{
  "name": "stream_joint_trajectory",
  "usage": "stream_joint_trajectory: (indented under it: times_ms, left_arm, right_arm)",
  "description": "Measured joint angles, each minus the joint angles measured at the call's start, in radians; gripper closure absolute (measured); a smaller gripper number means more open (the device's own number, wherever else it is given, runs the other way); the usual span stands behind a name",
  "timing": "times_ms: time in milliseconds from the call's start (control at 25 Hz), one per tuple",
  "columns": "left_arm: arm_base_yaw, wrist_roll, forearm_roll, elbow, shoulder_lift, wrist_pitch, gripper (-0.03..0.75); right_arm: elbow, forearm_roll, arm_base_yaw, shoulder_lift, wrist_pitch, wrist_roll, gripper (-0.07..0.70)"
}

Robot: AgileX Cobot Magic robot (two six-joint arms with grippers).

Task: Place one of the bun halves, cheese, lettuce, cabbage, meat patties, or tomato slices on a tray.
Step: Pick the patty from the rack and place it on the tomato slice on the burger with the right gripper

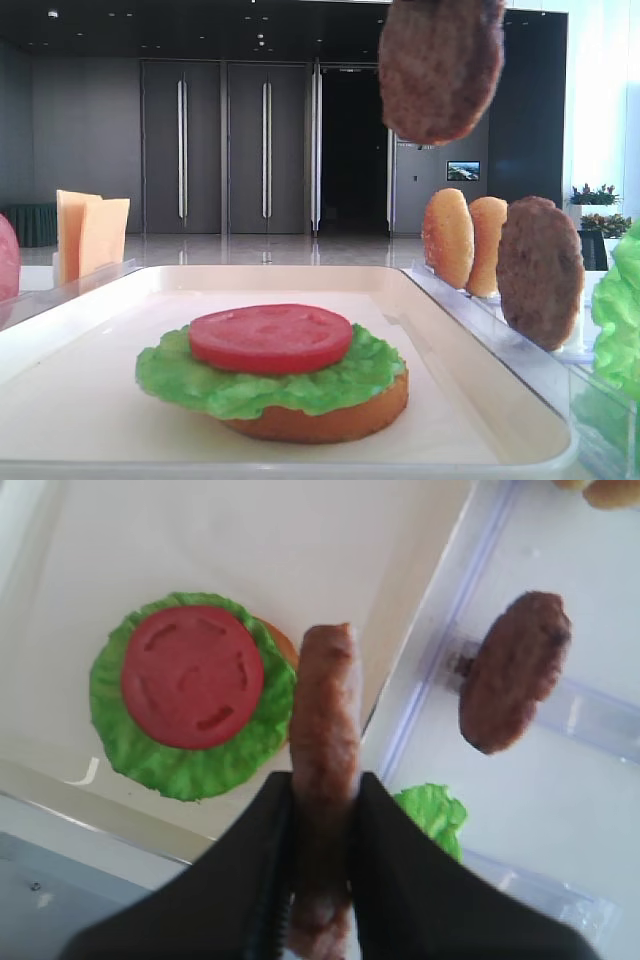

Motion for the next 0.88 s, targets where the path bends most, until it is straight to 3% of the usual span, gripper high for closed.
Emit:
stream_joint_trajectory:
  times_ms: [400, 680, 880]
  left_arm:
    - [0.000, 0.000, 0.000, 0.000, 0.000, 0.000, 0.433]
    - [0.000, 0.000, 0.000, 0.000, 0.000, 0.000, 0.433]
    - [0.000, 0.000, 0.000, 0.000, 0.000, 0.000, 0.433]
  right_arm:
    - [0.192, -0.056, -0.035, -0.251, 0.007, 0.106, 0.513]
    - [0.299, 0.082, -0.035, -0.339, 0.007, 0.088, 0.513]
    - [0.382, 0.126, -0.035, -0.340, -0.040, 0.081, 0.513]
